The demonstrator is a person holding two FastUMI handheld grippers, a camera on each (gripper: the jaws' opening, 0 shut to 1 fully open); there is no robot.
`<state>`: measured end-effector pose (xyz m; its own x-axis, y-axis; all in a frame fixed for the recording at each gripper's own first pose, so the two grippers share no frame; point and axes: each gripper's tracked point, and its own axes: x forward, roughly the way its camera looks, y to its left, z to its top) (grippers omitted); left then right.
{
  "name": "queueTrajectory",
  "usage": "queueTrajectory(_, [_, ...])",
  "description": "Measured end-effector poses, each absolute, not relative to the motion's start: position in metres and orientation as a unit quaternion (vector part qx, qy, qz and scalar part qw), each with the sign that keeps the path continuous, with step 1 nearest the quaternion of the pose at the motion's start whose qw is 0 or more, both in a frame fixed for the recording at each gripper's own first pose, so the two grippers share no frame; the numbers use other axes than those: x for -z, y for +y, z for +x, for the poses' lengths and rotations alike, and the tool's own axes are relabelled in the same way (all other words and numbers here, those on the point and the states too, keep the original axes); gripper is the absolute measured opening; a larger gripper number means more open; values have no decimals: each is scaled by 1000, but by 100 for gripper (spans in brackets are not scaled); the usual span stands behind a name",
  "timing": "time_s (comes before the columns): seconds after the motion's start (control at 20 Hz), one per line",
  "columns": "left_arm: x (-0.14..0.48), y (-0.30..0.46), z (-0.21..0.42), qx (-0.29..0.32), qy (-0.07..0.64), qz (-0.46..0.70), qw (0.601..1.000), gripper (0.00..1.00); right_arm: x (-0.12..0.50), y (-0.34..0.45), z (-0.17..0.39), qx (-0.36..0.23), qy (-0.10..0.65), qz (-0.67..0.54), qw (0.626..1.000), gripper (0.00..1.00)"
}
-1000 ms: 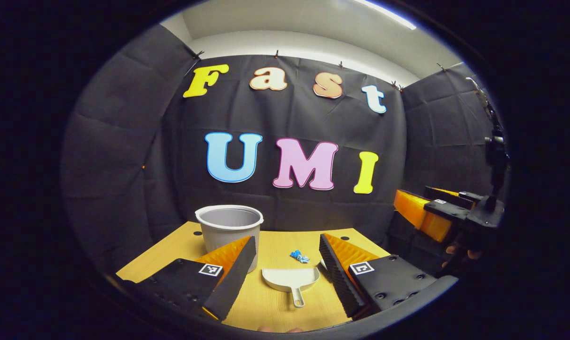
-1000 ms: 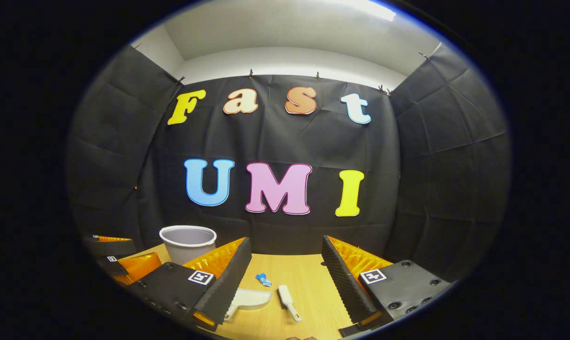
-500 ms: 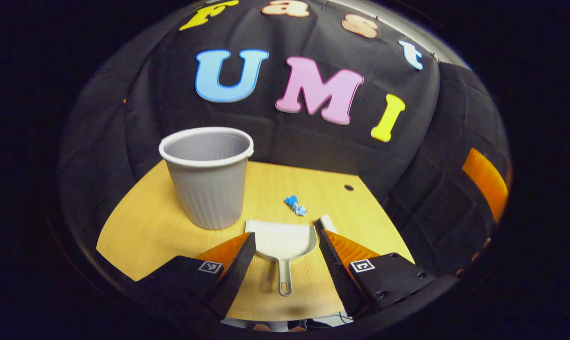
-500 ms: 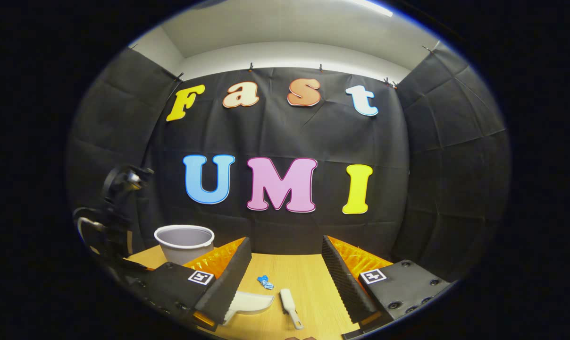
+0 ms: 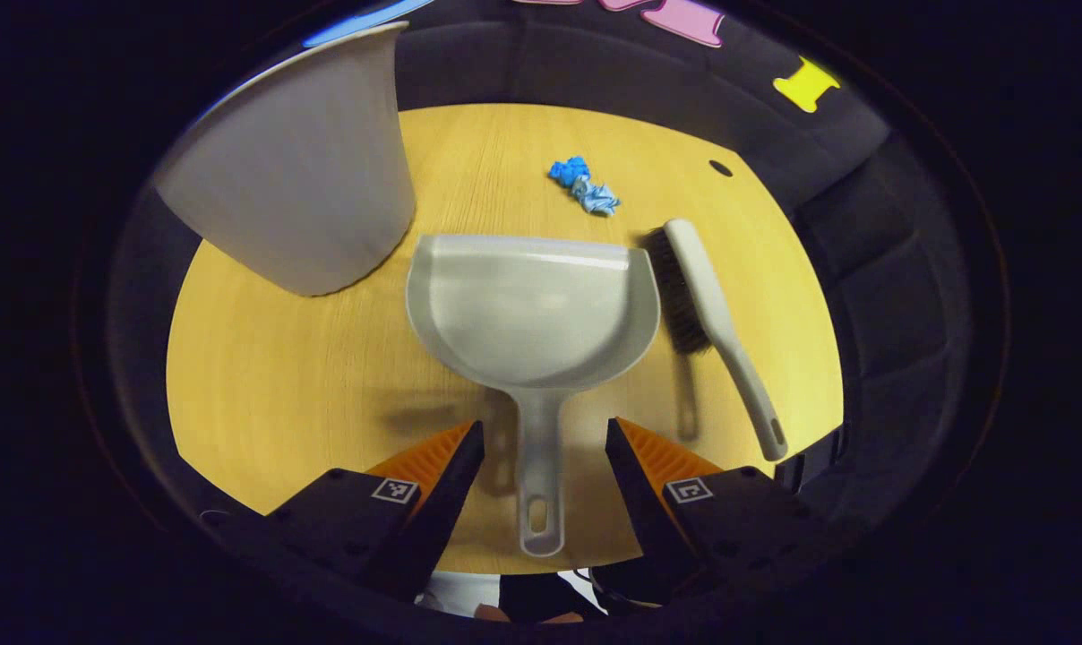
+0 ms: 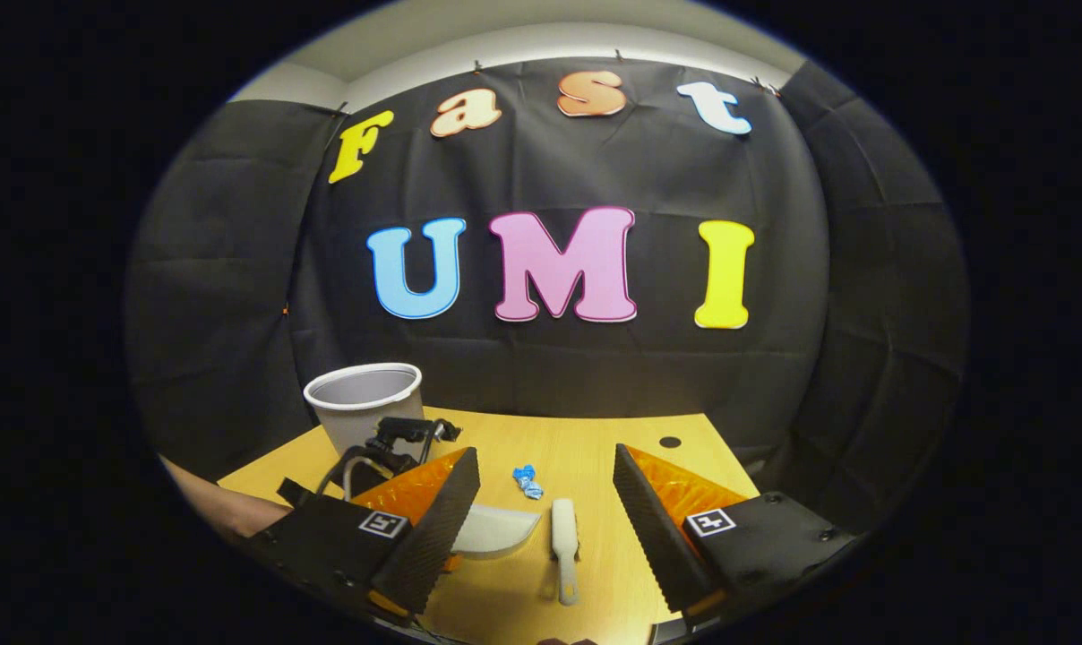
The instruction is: Pick up the small broom and dustpan from the desktop, sweep the trash into the dustpan with the broom, and then empty the trash into the garbage bin.
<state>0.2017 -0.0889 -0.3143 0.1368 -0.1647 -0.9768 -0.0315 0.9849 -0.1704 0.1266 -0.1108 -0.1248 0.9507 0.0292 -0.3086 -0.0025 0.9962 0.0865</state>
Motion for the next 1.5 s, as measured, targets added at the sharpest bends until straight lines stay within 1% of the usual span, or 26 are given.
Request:
queueTrajectory(0.15, [339,-92,211,26,699,-88,710,83,137,-132,147,-3,173,70,982,96])
queueTrajectory(0.3, [348,-94,217,4,717,-79,692,83,138,-141,160,-19,175,88,980,95])
queueTrajectory(0.45, [353,-96,222,-13,724,-67,687,81,147,-150,168,-33,188,95,977,95])
queueTrajectory(0.5, [355,-96,224,-16,728,-63,683,69,154,-149,168,-40,199,107,973,95])
queueTrajectory(0.6, [361,-101,226,-17,737,-61,673,61,168,-145,168,-49,219,122,967,95])
queueTrajectory(0.65, [359,-101,225,-19,741,-60,669,59,177,-144,169,-50,233,121,964,95])
queueTrajectory(0.7, [363,-100,225,-20,745,-54,665,49,188,-142,166,-54,252,119,959,95])
queueTrajectory(0.75, [360,-101,226,-14,743,-53,666,47,195,-139,164,-56,266,118,955,95])
queueTrajectory(0.8, [365,-102,230,-7,742,-46,669,39,200,-136,163,-58,279,116,951,95])
queueTrajectory(0.9, [362,-98,230,8,738,-36,674,32,210,-130,163,-57,301,111,945,95])
queueTrajectory(1.05, [365,-91,228,29,730,-28,682,30,243,-121,158,-47,367,101,924,95])
queueTrajectory(1.15, [366,-86,225,40,723,-25,689,30,271,-116,148,-34,426,106,898,95])
queueTrajectory(1.2, [365,-85,225,46,719,-25,694,30,282,-113,146,-25,444,110,889,96])
queueTrajectory(1.35, [364,-82,221,58,700,-30,711,31,326,-116,144,14,507,72,859,97])
queueTrajectory(1.4, [363,-82,221,62,694,-37,717,30,339,-115,142,28,526,70,847,97])
queueTrajectory(1.5, [364,-81,221,68,684,-58,724,31,365,-118,140,56,562,79,822,97])
